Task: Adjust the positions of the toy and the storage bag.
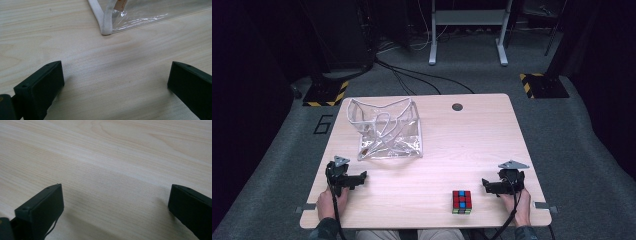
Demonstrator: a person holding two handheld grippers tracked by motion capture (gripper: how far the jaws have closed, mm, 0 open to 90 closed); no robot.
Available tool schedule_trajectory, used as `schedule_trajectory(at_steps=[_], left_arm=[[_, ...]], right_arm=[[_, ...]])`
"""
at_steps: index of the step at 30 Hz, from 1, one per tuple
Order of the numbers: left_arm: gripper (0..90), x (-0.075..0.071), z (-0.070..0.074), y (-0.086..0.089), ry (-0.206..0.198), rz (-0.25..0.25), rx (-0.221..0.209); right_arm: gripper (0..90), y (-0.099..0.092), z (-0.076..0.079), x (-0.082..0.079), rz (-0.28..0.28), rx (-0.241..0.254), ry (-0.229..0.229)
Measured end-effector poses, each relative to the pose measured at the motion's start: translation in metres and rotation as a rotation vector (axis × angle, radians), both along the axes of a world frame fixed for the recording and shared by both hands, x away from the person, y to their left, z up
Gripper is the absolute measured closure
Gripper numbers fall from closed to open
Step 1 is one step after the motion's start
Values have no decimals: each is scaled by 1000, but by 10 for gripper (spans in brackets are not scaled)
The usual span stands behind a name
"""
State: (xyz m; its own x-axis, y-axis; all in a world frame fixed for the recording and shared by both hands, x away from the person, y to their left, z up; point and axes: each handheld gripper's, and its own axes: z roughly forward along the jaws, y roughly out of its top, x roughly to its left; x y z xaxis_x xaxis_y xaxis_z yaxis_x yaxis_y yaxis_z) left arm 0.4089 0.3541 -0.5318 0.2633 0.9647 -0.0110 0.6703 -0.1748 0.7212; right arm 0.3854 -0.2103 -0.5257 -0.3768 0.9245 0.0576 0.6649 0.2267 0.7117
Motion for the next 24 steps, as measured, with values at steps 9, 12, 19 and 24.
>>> schedule_trajectory(at_steps=[9,12,19,24], left_arm=[[4,0,0,0,0,0,0],[4,0,0,0,0,-1,1],[4,0,0,0,0,0,0],[4,0,0,0,0,0,0]], right_arm=[[0,3,18,-12,29,14,-18],[0,5,26,-17,38,27,-27],[0,17,52,-30,91,57,-57],[0,28,61,-37,134,60,-62]])
